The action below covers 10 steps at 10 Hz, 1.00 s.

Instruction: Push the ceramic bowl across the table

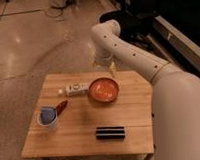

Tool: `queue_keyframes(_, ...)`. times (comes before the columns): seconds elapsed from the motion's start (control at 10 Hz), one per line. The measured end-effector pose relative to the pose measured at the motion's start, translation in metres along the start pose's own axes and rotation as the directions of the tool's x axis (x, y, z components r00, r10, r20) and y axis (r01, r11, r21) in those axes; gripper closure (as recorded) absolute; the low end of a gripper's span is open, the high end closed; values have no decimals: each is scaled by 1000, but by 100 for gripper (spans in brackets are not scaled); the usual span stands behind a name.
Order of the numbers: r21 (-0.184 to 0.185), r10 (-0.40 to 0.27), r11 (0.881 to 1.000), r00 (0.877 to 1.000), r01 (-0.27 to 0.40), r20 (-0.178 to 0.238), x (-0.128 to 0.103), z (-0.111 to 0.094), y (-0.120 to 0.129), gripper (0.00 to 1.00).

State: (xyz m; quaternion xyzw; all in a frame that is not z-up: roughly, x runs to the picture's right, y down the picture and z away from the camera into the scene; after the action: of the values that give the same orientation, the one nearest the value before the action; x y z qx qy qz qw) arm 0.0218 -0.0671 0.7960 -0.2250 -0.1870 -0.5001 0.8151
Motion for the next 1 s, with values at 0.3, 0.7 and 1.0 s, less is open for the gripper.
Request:
queue_keyframes(0.3,7,20,1000,998,-20,64,-1,36,4,20)
queue_keyframes(0.7,12,65,998,990,-67,127,14,95,20,20)
queue_keyframes(1.0,14,83,996,984,-87,156,19,128,25,20)
